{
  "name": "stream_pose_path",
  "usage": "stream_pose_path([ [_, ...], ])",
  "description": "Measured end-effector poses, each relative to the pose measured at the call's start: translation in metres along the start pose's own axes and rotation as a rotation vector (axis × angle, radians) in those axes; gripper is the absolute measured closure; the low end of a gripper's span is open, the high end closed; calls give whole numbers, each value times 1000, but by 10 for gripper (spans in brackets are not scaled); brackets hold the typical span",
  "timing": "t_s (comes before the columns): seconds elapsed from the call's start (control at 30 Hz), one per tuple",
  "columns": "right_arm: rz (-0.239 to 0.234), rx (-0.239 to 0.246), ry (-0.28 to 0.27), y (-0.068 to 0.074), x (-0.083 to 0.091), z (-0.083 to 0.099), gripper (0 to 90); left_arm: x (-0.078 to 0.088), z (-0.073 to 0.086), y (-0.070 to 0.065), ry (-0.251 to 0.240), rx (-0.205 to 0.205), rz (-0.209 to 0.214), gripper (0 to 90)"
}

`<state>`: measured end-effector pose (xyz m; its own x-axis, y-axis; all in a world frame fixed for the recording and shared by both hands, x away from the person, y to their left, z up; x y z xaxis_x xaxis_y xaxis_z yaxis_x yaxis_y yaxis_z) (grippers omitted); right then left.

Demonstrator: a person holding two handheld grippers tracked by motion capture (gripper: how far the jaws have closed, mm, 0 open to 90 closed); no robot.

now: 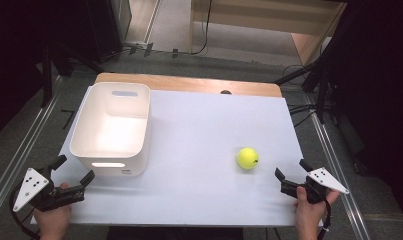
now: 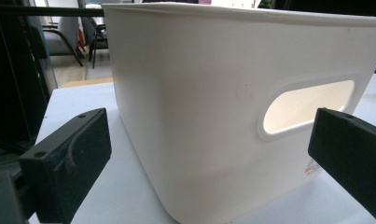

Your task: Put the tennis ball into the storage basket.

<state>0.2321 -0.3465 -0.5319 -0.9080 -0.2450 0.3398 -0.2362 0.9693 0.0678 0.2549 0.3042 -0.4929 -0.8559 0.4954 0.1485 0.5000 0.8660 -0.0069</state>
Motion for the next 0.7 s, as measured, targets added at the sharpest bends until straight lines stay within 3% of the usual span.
stream_pose_path([
  [0.43, -27, -5, 30, 2, -1, -6, 4, 0, 0, 0, 0, -6, 1, 0],
  [0.7, -50, 23, 31, 4, 1, -16, 4, 0, 0, 0, -5, -4, -4, 0],
])
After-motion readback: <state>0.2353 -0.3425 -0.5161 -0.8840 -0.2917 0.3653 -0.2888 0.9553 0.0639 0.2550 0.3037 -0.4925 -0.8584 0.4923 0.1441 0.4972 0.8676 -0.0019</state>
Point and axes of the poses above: each handheld gripper's, and its own axes: x roughly backward along the jaws, z roughly out of its underside, y roughly to its left, the point moved 4 cm from there along -x, roughly forward along the jaws, and after that the axes turned 1 degree about -y, right-handed, at the moved point
